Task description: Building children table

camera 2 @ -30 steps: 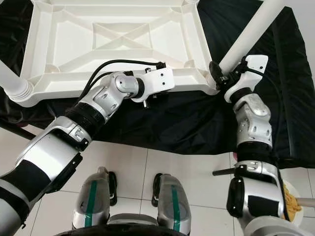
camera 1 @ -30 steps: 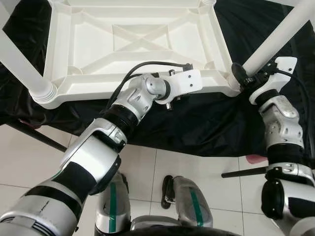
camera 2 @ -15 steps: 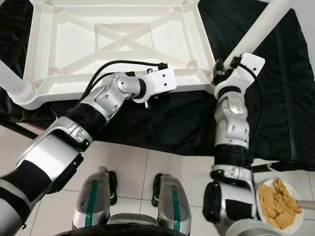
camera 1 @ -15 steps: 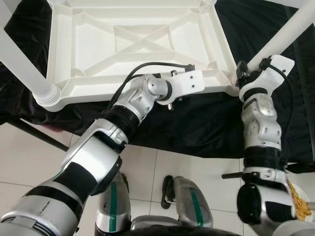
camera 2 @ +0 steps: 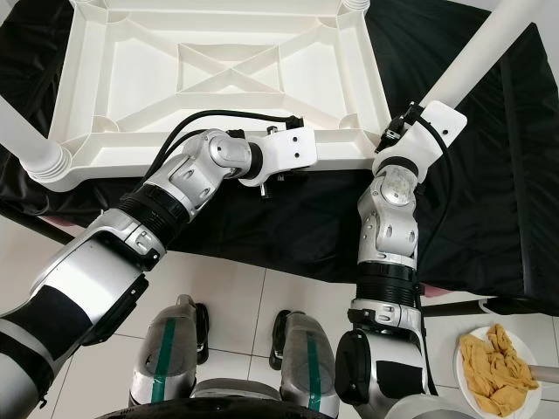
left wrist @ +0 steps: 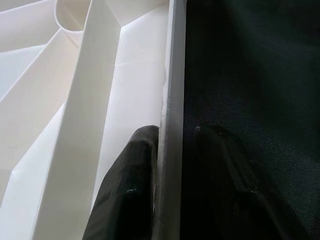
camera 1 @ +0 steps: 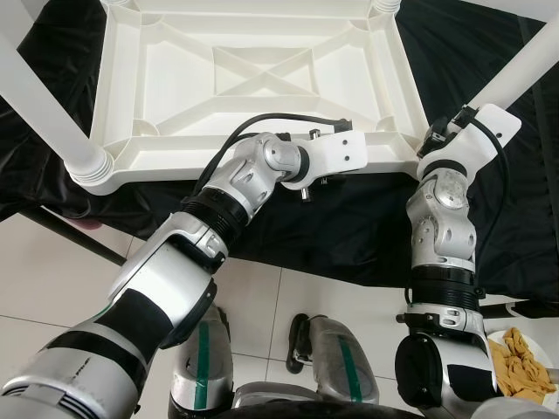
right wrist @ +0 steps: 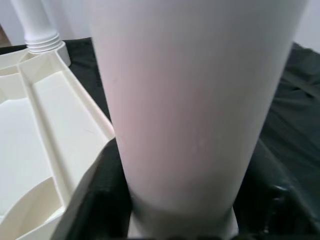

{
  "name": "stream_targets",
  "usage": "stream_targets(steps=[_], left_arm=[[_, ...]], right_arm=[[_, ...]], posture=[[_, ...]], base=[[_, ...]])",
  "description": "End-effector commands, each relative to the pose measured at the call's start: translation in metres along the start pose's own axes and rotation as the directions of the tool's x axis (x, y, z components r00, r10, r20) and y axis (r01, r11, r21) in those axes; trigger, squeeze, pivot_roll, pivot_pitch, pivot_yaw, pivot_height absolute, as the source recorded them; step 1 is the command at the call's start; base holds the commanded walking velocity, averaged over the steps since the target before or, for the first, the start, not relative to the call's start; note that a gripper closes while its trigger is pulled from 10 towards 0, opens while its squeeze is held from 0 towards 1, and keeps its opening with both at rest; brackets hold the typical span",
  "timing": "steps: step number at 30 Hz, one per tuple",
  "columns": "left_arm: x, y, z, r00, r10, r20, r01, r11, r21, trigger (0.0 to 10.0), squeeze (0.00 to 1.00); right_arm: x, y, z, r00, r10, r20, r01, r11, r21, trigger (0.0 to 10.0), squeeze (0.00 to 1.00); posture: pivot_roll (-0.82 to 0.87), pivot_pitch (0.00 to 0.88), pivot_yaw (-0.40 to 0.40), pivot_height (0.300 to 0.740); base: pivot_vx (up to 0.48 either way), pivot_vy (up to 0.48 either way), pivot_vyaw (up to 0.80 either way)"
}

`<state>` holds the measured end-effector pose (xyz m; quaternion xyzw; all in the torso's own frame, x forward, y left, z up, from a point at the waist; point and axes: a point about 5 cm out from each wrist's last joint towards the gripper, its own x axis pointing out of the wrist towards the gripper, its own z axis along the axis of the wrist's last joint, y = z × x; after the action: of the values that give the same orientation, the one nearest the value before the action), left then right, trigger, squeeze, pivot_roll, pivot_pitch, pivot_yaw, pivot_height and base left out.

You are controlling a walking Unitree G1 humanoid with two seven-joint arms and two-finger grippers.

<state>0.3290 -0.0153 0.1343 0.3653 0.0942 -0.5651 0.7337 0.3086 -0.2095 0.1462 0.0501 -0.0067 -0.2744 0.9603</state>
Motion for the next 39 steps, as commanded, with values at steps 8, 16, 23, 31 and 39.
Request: stream_targets(steps=[8, 16, 23, 31, 39], left_arm=[[0.004, -0.011, -0.017, 0.997, -0.039, -0.061, 0.036, 0.998, -0.043, 10.0, 0.00], [0.004, -0.010, -0.016, 0.998, -0.036, -0.058, 0.033, 0.998, -0.045, 10.0, 0.00], [0.003, -0.009, -0.016, 0.998, -0.035, -0.060, 0.033, 0.998, -0.045, 10.0, 0.00], [0.002, -0.008, -0.016, 0.998, -0.037, -0.060, 0.034, 0.998, -0.043, 10.0, 0.00], [0.001, -0.007, -0.017, 0.997, -0.036, -0.063, 0.033, 0.999, -0.040, 10.0, 0.00]], right_arm=[[0.008, -0.021, -0.004, 0.999, 0.034, -0.018, -0.035, 0.999, -0.022, 10.0, 1.00], [0.018, -0.025, -0.005, 0.942, 0.333, -0.046, -0.335, 0.941, -0.056, 10.0, 0.54], [0.024, -0.033, -0.002, 0.842, 0.536, -0.059, -0.539, 0.839, -0.078, 10.0, 0.00], [0.026, -0.039, 0.002, 0.644, 0.759, -0.097, -0.765, 0.637, -0.092, 10.0, 0.00], [0.024, -0.043, 0.009, 0.515, 0.849, -0.118, -0.857, 0.503, -0.117, 10.0, 0.00]], posture=[[0.06, 0.024, -0.067, 0.740], [0.05, 0.032, -0.066, 0.740], [0.05, 0.039, -0.057, 0.740], [0.05, 0.039, -0.047, 0.740], [0.06, 0.038, -0.044, 0.740]], base=[[0.000, 0.000, 0.00], [0.000, 0.000, 0.00], [0.000, 0.000, 0.00], [0.000, 0.000, 0.00], [0.000, 0.000, 0.00]])
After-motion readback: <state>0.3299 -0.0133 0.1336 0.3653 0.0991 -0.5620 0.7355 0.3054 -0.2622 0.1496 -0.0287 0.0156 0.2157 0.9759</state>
